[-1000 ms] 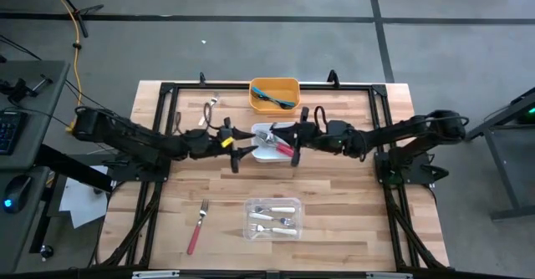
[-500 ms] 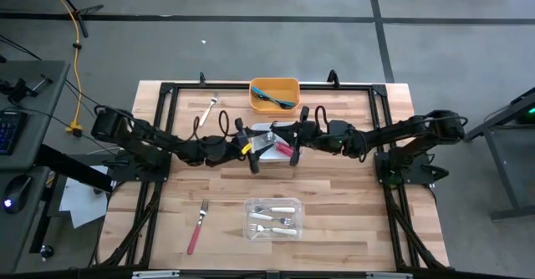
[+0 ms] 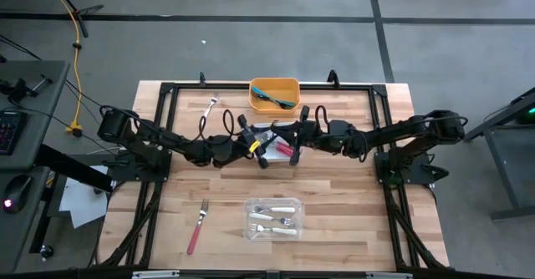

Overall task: Sort silverware by color (type)
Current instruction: Put the blue fork into the yellow bin

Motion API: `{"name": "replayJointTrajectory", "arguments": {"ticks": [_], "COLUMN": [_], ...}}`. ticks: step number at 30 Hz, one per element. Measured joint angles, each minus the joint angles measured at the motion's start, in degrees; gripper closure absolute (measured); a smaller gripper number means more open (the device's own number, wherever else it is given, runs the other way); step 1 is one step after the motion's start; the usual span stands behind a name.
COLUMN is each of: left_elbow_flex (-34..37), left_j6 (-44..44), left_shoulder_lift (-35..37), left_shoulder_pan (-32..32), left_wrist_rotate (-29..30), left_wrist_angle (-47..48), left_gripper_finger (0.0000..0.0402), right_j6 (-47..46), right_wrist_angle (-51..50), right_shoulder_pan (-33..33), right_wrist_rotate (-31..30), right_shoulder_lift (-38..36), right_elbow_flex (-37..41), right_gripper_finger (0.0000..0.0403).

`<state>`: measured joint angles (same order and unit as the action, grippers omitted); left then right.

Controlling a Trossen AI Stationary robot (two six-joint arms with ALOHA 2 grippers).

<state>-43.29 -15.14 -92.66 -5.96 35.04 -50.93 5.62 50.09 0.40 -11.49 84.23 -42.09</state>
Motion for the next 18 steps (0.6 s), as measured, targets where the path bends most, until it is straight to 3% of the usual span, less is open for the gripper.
{"name": "replayJointTrajectory", "arguments": {"ticks": [7,14,18], "left_elbow_flex": [0.0,0.0,0.0], "left_j6": [-0.1,-0.7,-0.5], "left_shoulder_lift": [0.2,0.6,1.0], "left_shoulder_pan": [0.4,0.6,1.6], "left_wrist_rotate": [0.1,0.4,0.4], "left_wrist_angle": [0.0,0.7,1.5], "left_gripper_finger": [0.0387,0.0397,0.0398], "right_j6": [0.1,-0.5,-0.7], "right_wrist_angle": [-0.1,-0.6,-1.9], "right_shoulder_pan": [0.0,0.0,0.0], "right_wrist_rotate": [-0.1,-0.1,-3.8], "right_shoulder_lift": [0.0,-0.1,-0.1], "right_elbow_flex": [0.0,0.0,-0.1], "right_gripper_finger": [0.0398,0.0395,0.0364]}}
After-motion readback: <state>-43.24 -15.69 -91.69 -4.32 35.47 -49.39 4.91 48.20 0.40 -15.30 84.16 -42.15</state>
